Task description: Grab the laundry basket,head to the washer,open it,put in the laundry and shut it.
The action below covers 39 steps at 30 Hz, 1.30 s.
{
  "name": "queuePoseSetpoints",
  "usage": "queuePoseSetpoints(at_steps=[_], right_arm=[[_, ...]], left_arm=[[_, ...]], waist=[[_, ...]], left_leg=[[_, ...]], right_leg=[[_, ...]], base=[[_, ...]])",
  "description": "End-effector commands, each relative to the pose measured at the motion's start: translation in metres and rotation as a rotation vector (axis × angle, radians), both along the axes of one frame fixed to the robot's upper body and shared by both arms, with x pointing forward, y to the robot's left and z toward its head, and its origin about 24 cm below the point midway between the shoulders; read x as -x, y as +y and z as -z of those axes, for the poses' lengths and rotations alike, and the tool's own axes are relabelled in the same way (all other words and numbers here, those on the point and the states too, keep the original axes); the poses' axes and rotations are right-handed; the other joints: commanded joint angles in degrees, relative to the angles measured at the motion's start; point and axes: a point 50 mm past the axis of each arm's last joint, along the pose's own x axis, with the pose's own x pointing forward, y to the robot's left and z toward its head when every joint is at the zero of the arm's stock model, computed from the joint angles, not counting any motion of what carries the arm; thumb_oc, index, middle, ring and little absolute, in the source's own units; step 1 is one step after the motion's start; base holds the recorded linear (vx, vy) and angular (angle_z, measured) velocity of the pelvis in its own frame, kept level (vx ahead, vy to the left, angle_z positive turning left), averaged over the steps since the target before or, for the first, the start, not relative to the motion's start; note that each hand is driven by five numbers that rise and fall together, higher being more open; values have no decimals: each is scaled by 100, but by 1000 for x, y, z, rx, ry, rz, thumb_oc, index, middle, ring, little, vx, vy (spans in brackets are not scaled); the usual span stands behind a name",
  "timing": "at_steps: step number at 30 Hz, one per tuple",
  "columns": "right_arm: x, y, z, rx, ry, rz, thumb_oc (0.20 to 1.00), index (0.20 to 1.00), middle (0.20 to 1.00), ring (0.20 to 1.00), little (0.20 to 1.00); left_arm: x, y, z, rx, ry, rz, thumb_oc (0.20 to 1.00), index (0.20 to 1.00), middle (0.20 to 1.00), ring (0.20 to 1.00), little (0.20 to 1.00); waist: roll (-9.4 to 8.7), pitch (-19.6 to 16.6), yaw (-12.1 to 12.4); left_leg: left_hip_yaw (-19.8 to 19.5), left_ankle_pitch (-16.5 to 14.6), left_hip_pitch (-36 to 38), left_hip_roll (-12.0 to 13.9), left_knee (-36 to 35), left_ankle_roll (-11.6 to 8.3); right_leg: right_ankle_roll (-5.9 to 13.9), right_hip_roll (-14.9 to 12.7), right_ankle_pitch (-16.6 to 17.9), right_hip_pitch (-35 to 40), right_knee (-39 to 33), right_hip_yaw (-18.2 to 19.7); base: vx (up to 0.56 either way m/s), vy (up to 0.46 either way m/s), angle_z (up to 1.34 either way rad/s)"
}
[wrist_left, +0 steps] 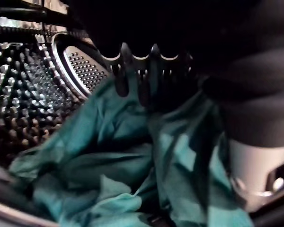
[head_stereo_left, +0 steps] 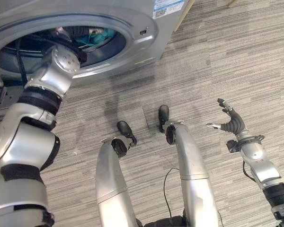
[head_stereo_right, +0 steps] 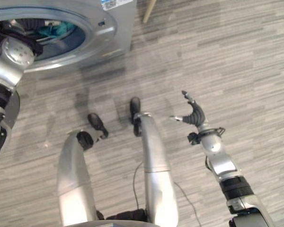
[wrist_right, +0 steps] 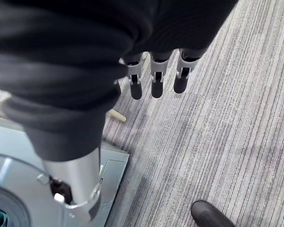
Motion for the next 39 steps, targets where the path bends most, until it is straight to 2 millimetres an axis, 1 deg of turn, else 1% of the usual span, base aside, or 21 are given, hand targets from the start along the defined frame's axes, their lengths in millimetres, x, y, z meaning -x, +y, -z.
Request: queuePoseSetpoints(at_steps=[1, 6, 7, 8, 9, 11, 12, 13, 15, 17, 18, 19, 20, 24, 25, 32, 35, 36, 37, 38, 39], right_arm=[[19, 6, 29, -41, 74, -5, 1000, 1000, 1000, 1000, 1000], [19, 13, 44, -58, 116, 36, 1000, 1000, 1000, 1000, 1000], [18, 14, 48, -53, 130, 55, 1000, 1000, 1000, 1000, 1000], [17, 14, 50, -62, 138, 70, 1000, 1000, 1000, 1000, 1000], [18, 14, 51, -60, 140, 69, 1000, 1000, 1000, 1000, 1000], [21, 11, 64, -52, 191, 108, 1000, 1000, 1000, 1000, 1000], [23, 7, 69, -40, 215, 126, 1000, 1000, 1000, 1000, 1000], [30, 0, 84, -17, 279, 159, 1000, 1000, 1000, 1000, 1000], [40, -7, 99, -12, 347, 183, 1000, 1000, 1000, 1000, 1000], [44, -10, 105, -8, 375, 196, 1000, 1000, 1000, 1000, 1000], [53, -14, 118, -11, 433, 218, 1000, 1000, 1000, 1000, 1000], [53, -14, 118, -11, 433, 218, 1000, 1000, 1000, 1000, 1000], [64, -19, 132, -11, 499, 240, 1000, 1000, 1000, 1000, 1000], [82, -23, 154, -21, 607, 270, 1000, 1000, 1000, 1000, 1000], [98, -27, 170, -24, 690, 296, 1000, 1000, 1000, 1000, 1000], [110, -25, 178, -65, 728, 324, 1000, 1000, 1000, 1000, 1000], [109, -22, 176, -68, 713, 321, 1000, 1000, 1000, 1000, 1000], [105, -19, 174, -81, 687, 318, 1000, 1000, 1000, 1000, 1000], [105, -18, 174, -84, 684, 319, 1000, 1000, 1000, 1000, 1000], [105, -18, 174, -84, 684, 319, 1000, 1000, 1000, 1000, 1000], [104, -17, 173, -70, 681, 314, 1000, 1000, 1000, 1000, 1000]], left_arm=[[0, 8, 41, 60, 76, 0, 1000, 1000, 1000, 1000, 1000], [20, -11, 114, 370, 110, 133, 1000, 1000, 1000, 1000, 1000], [33, -12, 147, 464, 150, 135, 1000, 1000, 1000, 1000, 1000], [40, -14, 166, 530, 183, 141, 1000, 1000, 1000, 1000, 1000], [41, -14, 167, 533, 185, 139, 1000, 1000, 1000, 1000, 1000], [71, -20, 222, 706, 287, 128, 1000, 1000, 1000, 1000, 1000], [82, -18, 238, 750, 320, 104, 1000, 1000, 1000, 1000, 1000], [106, -16, 275, 825, 430, 58, 1000, 1000, 1000, 1000, 1000], [131, -15, 306, 837, 548, 15, 1000, 1000, 1000, 1000, 1000], [141, -13, 317, 846, 595, -2, 1000, 1000, 1000, 1000, 1000], [164, -10, 341, 849, 698, -47, 1000, 1000, 1000, 1000, 1000], [164, -10, 341, 849, 698, -47, 1000, 1000, 1000, 1000, 1000], [184, -8, 360, 851, 794, -89, 1000, 1000, 1000, 1000, 1000], [206, -8, 379, 832, 904, -125, 1000, 1000, 1000, 1000, 1000], [213, -20, 392, 799, 994, -106, 1000, 1000, 1000, 1000, 1000], [212, -27, 394, 744, 1018, -81, 1000, 1000, 1000, 1000, 1000], [210, -26, 393, 716, 1013, -84, 1000, 1000, 1000, 1000, 1000], [209, -23, 391, 711, 1001, -91, 1000, 1000, 1000, 1000, 1000], [210, -21, 391, 704, 1007, -96, 1000, 1000, 1000, 1000, 1000], [210, -21, 391, 704, 1007, -96, 1000, 1000, 1000, 1000, 1000], [215, -15, 393, 696, 1022, -120, 1000, 1000, 1000, 1000, 1000]], waist=[[138, -969, -137], [143, -1117, 166], [138, -1158, 251], [134, -1191, 322], [135, -1187, 311], [104, -1223, 480], [90, -1227, 526], [58, -1265, 610], [26, -1254, 671], [14, -1255, 698], [6, -1313, 722], [0, -1280, 725], [-2, -1430, 737], [-75, -1714, 762], [-36, -2056, 647], [86, -2274, 385], [135, -2241, 421], [222, -2237, 567], [233, -2233, 626], [233, -2233, 624], [223, -2273, 682]], left_leg=[[-337, -483, -113, 135, 210, 139], [-329, -394, 187, -34, -170, 20], [-266, -316, 510, -113, -486, -44], [-257, -273, 682, -153, -665, -77], [-250, -259, 726, -158, -700, -79], [-188, -60, 1599, -305, -1520, -150], [-177, -7, 1890, -357, -1768, -168], [-181, 147, 2527, -469, -2306, -232], [-154, 311, 3292, -570, -2908, -281], [-159, 387, 3633, -622, -3163, -305], [-149, 535, 4221, -683, -3599, -352], [-144, 551, 4282, -688, -3638, -354], [-117, 671, 4833, -714, -4051, -388], [-140, 971, 5796, -896, -4758, -381], [-363, 962, 6453, -1175, -5335, -388], [497, 974, 7069, -1196, -5940, -293], [820, 957, 7120, -1127, -5996, -269], [1062, 894, 7220, -988, -6018, -300], [1237, 915, 7269, -925, -6026, -320], [1235, 915, 7270, -925, -6027, -320], [1621, 909, 7376, -824, -5951, -348]], right_leg=[[641, -41, -365, -85, -470, 195], [592, -151, -342, 262, -683, 101], [601, -189, -278, 581, -953, 80], [619, -206, -246, 746, -1098, 59], [620, -206, -234, 787, -1128, 59], [697, -258, -68, 1569, -1753, -12], [726, -267, 2, 1863, -1995, -46], [783, -260, 132, 2512, -2516, -118], [842, -214, 258, 3287, -3041, -171], [850, -189, 306, 3660, -3302, -200], [881, -129, 408, 4287, -3756, -227], [882, -128, 419, 4341, -3784, -226], [944, -39, 540, 4918, -4238, -244], [1006, 131, 803, 5870, -5008, -62], [1090, 204, 922, 6432, -5498, 137], [1321, 347, 1202, 6386, -5628, 658], [1369, 275, 1214, 6275, -5561, 308], [1394, 19, 1074, 6241, -5338, -708], [1340, -150, 991, 6276, -5227, -1340], [1340, -151, 989, 6277, -5225, -1342], [1264, -422, 942, 6312, -5061, -2126]], base=[[1, -43, 18], [-19, -11, 28], [-42, 14, 38], [-35, 11, 17], [-3, -5, 12], [-2, -13, 21], [47, -22, 12], [69, -20, 10], [82, -19, 26], [98, -29, 22], [127, -33, 15], [207, -12, 1], [172, 7, -5], [178, 54, -33], [329, 162, -76], [62, 62, -85], [-31, -72, -124], [41, -159, -152], [40, -160, -152], [26, -275, -186], [36, -201, -142]])
